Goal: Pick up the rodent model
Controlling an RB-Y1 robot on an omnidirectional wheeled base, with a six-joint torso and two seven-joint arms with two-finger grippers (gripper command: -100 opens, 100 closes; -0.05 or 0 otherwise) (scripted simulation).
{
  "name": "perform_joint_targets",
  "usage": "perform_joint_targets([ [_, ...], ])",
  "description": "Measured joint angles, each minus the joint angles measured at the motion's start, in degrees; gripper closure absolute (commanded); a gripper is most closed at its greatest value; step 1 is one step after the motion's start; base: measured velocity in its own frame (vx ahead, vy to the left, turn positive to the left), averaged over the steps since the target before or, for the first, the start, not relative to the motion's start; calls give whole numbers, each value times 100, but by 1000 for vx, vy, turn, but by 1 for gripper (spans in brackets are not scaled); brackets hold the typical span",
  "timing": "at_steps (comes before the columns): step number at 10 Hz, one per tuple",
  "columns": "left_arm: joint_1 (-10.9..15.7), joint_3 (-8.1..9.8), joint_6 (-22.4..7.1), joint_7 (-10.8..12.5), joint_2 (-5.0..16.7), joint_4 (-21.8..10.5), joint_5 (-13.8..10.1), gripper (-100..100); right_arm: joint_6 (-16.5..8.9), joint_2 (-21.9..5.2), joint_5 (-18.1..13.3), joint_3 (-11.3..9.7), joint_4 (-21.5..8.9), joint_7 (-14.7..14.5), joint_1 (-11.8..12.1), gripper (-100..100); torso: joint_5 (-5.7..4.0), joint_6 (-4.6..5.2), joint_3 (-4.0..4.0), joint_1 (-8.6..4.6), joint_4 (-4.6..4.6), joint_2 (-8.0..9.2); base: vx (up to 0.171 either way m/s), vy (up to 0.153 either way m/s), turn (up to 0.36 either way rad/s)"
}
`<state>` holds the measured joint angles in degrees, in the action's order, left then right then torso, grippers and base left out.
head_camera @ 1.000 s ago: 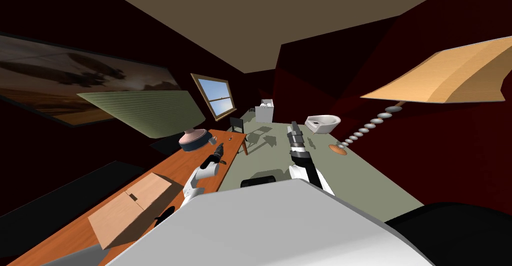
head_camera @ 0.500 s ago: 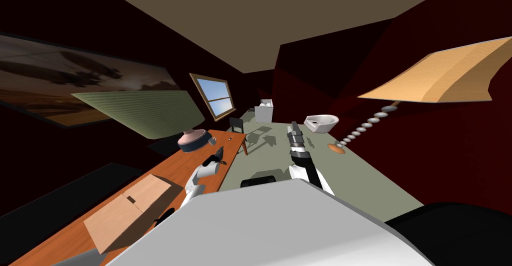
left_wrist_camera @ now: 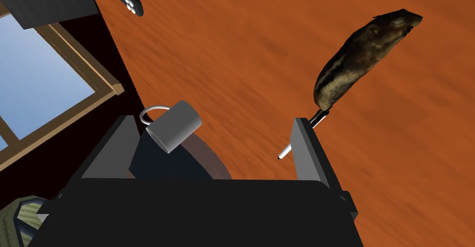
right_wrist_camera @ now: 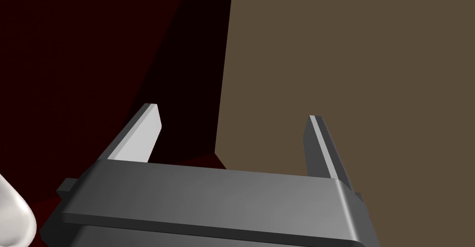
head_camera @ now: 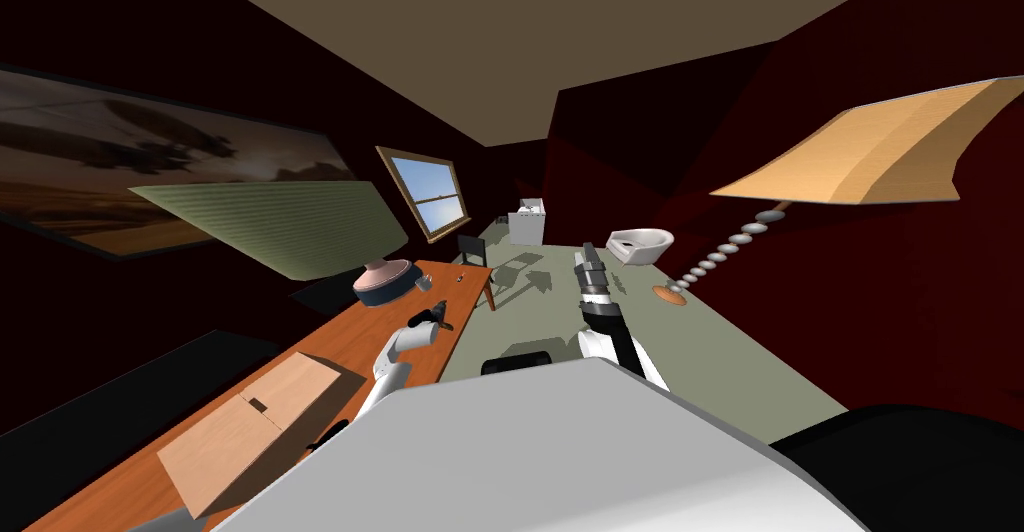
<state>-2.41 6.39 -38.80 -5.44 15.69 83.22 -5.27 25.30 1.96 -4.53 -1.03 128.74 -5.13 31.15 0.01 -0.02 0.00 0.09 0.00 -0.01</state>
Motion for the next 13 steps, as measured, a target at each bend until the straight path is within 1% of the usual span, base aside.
perform_joint_targets([
  [2,41,16,-316,-69,6,-112,21,-100,0,0,0,0,0,0,0,0,0,0,0,-1,0,0,2,18,-26],
  [3,73,24,-411,-102,20,-211,14,-100,0,0,0,0,0,0,0,0,0,-1,0,-2,0,1,4,18,-29],
  [4,168,40,-545,-150,56,-358,-4,-100,0,0,0,0,0,0,0,0,0,0,-1,-1,0,-1,5,15,-19],
  [6,326,50,-772,-193,43,-644,60,-100,0,0,0,0,0,0,0,0,0,0,-2,-3,-1,-3,12,21,-47],
  [8,429,68,-1101,-275,73,-824,63,-100,0,0,0,0,0,0,0,0,0,-2,-2,-1,-1,-3,11,17,-24],
  [11,599,89,-1416,-375,111,-1158,56,-100,0,0,0,0,0,0,0,0,-1,0,-3,-3,-1,-5,15,17,-33],
  [13,795,107,-1742,-470,145,-1462,46,-100,0,0,0,0,0,0,0,0,0,0,-6,-1,-2,-10,31,25,-52],
])
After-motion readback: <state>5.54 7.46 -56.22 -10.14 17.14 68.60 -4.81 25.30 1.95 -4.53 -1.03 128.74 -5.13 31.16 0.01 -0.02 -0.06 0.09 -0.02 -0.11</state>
